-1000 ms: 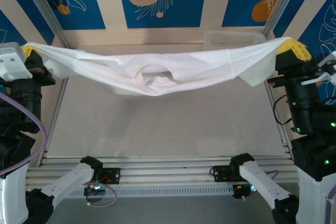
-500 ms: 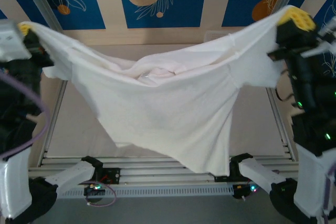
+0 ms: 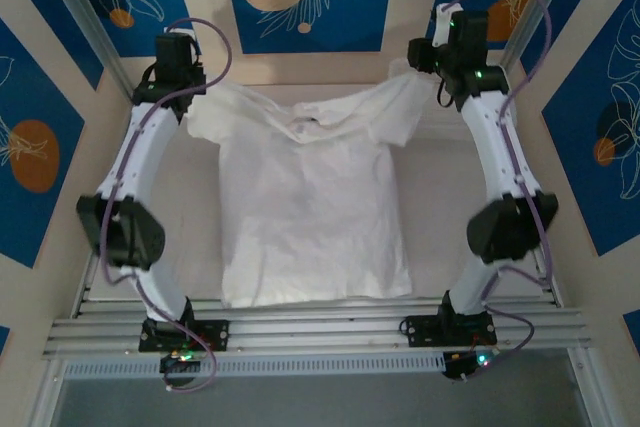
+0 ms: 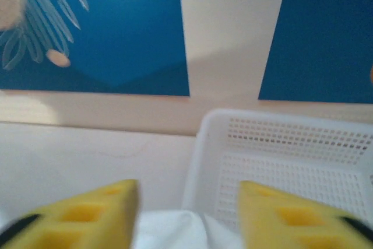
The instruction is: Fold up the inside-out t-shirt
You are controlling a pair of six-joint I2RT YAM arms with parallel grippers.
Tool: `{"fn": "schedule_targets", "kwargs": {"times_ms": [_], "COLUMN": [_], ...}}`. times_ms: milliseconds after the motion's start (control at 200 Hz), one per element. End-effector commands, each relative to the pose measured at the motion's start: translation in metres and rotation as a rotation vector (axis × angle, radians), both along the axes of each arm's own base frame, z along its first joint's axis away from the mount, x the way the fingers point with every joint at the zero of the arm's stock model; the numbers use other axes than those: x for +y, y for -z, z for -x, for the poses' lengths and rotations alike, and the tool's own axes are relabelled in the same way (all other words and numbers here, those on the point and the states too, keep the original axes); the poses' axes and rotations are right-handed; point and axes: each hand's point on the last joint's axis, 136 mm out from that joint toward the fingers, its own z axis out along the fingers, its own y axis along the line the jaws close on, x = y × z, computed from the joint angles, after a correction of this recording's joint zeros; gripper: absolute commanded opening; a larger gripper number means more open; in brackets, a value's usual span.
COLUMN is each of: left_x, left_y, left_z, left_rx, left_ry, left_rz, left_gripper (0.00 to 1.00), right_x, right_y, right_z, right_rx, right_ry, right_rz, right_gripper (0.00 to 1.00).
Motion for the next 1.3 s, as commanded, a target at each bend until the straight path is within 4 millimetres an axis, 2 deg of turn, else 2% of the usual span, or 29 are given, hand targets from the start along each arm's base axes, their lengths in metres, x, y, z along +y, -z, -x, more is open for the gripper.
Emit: {"fn": "schedule_targets", "kwargs": {"times_ms": [0,50,120,270,345,425,510,565,630,730,810,915,995,1075,1155,1290], "left_x": [0.004,-0.005,-0.023,-0.07,-0.095,-0.122,-0.151,-0.172,-0.201,-0.241,-0.26,-0.278,-0.286,-0.289,-0.291,-0.29], "left_y": [-0.047,-0.048,-0.051,-0.054,-0.042,-0.017,0.022,0.049,0.074,0.107,0.128,0.14,0.138,0.137,0.135,0.134], "left_z": [-0.015,-0.013,0.0,0.052,0.082,0.113,0.143,0.165,0.194,0.241,0.273,0.306,0.324,0.337,0.347,0.346], "left_rx": [-0.108,-0.095,-0.086,-0.07,-0.046,0.0,0.086,0.152,0.208,0.284,0.309,0.276,0.238,0.213,0.185,0.172], "left_ry": [0.051,0.102,0.188,0.341,0.382,0.409,0.436,0.484,0.603,0.812,0.943,1.11,1.212,1.285,1.344,1.348], "left_rz": [0.115,0.154,0.23,0.456,0.525,0.531,0.529,0.51,0.465,0.38,0.315,0.274,0.261,0.247,0.23,0.199], "left_gripper": [0.8,0.82,0.82,0.82,0.8,0.71,0.54,0.5,0.5,0.56,0.58,0.64,0.69,0.75,0.78,0.81], "right_x": [0.016,0.02,0.031,0.057,0.055,0.052,0.06,0.069,0.071,0.047,0.033,0.041,0.05,0.053,0.058,0.063], "right_y": [-0.031,-0.034,-0.035,-0.044,-0.044,-0.026,0.015,0.044,0.087,0.163,0.216,0.269,0.295,0.314,0.329,0.342], "right_z": [0.026,0.033,0.054,0.113,0.137,0.157,0.182,0.202,0.225,0.264,0.302,0.344,0.367,0.382,0.388,0.384], "right_rx": [0.032,0.032,0.041,-0.011,0.019,0.107,0.222,0.279,0.364,0.555,0.728,0.944,1.078,1.143,1.174,1.208], "right_ry": [-0.081,-0.117,-0.214,-0.371,-0.341,-0.253,-0.204,-0.198,-0.125,0.127,0.282,0.356,0.389,0.429,0.445,0.47], "right_rz": [0.002,0.015,0.024,0.007,-0.051,-0.195,-0.378,-0.459,-0.516,-0.53,-0.514,-0.575,-0.611,-0.589,-0.564,-0.544], "right_gripper": [0.66,0.71,0.74,0.89,0.89,0.87,0.78,0.74,0.72,0.7,0.68,0.68,0.69,0.69,0.69,0.7]}}
